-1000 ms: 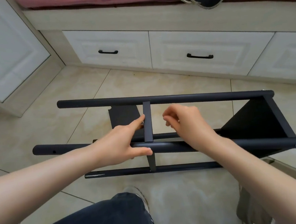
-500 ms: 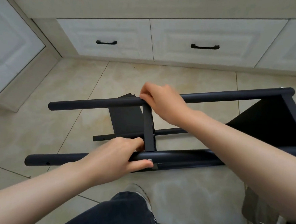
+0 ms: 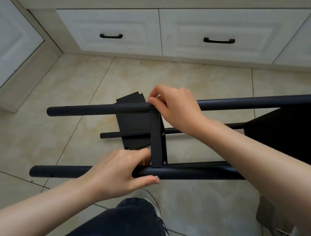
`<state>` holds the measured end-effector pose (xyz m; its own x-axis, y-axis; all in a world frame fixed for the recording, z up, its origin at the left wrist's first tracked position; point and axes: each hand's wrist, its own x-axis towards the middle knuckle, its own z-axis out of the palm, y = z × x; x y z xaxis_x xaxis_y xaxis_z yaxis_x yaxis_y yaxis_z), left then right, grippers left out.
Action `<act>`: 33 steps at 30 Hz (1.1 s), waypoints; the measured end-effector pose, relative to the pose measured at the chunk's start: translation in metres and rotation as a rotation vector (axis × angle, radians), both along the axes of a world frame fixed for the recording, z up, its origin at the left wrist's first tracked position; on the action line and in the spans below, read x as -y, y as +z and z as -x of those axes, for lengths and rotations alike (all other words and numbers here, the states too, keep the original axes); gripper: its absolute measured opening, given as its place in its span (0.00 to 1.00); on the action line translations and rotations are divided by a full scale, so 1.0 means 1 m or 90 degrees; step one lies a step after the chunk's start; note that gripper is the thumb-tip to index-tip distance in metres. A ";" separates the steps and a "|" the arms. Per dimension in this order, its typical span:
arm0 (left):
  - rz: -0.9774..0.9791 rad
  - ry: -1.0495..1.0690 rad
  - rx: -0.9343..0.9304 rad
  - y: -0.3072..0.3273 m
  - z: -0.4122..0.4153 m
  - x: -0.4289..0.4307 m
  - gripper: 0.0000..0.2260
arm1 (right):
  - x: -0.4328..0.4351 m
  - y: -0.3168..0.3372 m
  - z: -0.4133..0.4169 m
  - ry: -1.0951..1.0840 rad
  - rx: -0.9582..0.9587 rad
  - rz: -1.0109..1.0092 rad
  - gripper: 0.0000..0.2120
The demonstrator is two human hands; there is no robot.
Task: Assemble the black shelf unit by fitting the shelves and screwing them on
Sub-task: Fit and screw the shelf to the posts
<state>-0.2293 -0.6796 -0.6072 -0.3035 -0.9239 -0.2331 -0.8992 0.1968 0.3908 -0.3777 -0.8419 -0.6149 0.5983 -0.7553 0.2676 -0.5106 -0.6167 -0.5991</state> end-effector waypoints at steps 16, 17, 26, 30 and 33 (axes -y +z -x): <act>0.203 -0.094 0.049 -0.019 0.001 0.000 0.33 | -0.002 0.010 0.002 0.014 -0.013 -0.053 0.08; 0.201 -0.093 0.032 -0.020 0.001 0.000 0.33 | -0.003 0.012 0.005 0.014 0.054 -0.095 0.07; 0.236 -0.087 0.010 -0.023 0.000 0.001 0.32 | -0.060 -0.005 0.075 0.084 0.101 -0.256 0.05; 0.261 -0.096 0.010 -0.023 0.001 0.003 0.31 | -0.059 -0.013 0.061 0.111 -0.053 -0.465 0.09; 0.293 -0.125 0.037 -0.020 -0.002 0.009 0.31 | -0.054 -0.015 0.054 0.106 0.007 -0.643 0.10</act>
<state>-0.2271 -0.6889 -0.6274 -0.4800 -0.8619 0.1635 -0.8459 0.5041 0.1742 -0.4315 -0.7878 -0.6302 0.7180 -0.5388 -0.4408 -0.4552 0.1156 -0.8828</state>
